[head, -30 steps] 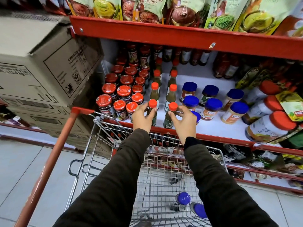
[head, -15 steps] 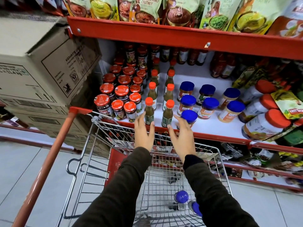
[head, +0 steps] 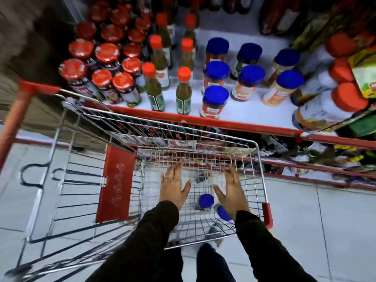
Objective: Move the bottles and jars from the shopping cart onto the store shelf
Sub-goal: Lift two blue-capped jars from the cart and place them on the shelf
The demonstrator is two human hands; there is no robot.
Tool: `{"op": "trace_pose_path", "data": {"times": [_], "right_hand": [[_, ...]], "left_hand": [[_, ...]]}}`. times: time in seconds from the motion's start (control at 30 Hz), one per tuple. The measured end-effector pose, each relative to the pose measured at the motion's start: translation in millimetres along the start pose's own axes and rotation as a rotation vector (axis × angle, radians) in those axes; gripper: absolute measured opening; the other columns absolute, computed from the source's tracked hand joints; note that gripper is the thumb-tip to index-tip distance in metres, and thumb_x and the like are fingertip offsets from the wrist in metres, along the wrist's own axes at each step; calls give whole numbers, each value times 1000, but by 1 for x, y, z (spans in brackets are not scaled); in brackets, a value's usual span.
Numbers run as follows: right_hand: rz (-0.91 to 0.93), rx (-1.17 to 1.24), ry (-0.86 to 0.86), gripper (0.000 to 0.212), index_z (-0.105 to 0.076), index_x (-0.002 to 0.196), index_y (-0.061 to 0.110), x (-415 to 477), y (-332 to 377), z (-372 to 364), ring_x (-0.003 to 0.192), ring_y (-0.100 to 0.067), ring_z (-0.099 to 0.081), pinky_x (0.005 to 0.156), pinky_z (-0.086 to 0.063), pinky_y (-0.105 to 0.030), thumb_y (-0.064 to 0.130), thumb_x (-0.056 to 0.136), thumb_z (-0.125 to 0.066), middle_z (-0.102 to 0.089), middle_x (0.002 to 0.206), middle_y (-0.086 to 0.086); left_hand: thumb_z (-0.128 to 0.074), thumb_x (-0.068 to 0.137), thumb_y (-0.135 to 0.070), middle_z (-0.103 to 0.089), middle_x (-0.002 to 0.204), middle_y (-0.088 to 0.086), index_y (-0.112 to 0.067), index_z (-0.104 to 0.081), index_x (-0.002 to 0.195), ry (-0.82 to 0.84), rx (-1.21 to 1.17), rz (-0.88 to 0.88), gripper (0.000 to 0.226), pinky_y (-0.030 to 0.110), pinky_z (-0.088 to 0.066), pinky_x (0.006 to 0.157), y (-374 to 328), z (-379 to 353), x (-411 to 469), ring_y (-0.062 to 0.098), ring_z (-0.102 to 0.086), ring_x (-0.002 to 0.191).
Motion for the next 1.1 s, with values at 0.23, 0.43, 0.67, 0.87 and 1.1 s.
{"op": "trace_pose_path", "data": {"times": [0.23, 0.43, 0.67, 0.87, 1.1], "right_hand": [[-261, -124, 383, 76, -36, 152, 7, 10, -84, -37, 140, -32, -47, 111, -41, -38, 34, 91, -72, -40, 155, -15], [-194, -231, 653, 57, -56, 136, 19, 29, -114, -66, 124, -30, -58, 102, -47, -31, 29, 83, -76, -55, 135, -11], [-144, -342, 628, 66, -56, 127, 17, 45, -124, -79, 113, -33, -64, 93, -56, -38, 35, 71, -86, -56, 126, -11], [-135, -409, 541, 66, -52, 128, 11, 47, -129, -81, 114, -36, -65, 89, -57, -41, 24, 72, -86, -51, 130, -14], [-144, -220, 361, 57, -58, 118, 13, 42, -125, -52, 108, -30, -64, 84, -57, -36, 21, 69, -85, -54, 120, -7]], "left_hand": [[-60, 90, -45, -21, 163, 6, -21, -15, 156, 356, 146, 115, 84, 40, -18, 124, 20, -90, -1, 26, -22, 150], [-67, 86, -29, -25, 160, 6, -18, -19, 155, 511, 48, 180, 85, 30, -31, 117, 18, -145, 10, 26, -32, 146], [-65, 86, -18, -45, 147, 10, -19, -39, 144, 474, 52, 192, 63, 39, -44, 107, 12, -183, 22, 31, -52, 129], [-66, 82, -10, -61, 125, 11, -22, -50, 119, 365, 20, 211, 43, 37, -54, 89, 16, -188, 24, 35, -63, 110], [-79, 72, -19, -64, 121, 4, -19, -55, 123, 251, -89, 213, 56, 21, -47, 78, -1, -146, 16, 24, -64, 107]]}}
Point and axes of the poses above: each hand's wrist, its own x-axis towards the middle knuckle, its own z-axis out of the back of the hand, y = z × x, the point moved 2 cm from there along x, towards the middle knuckle
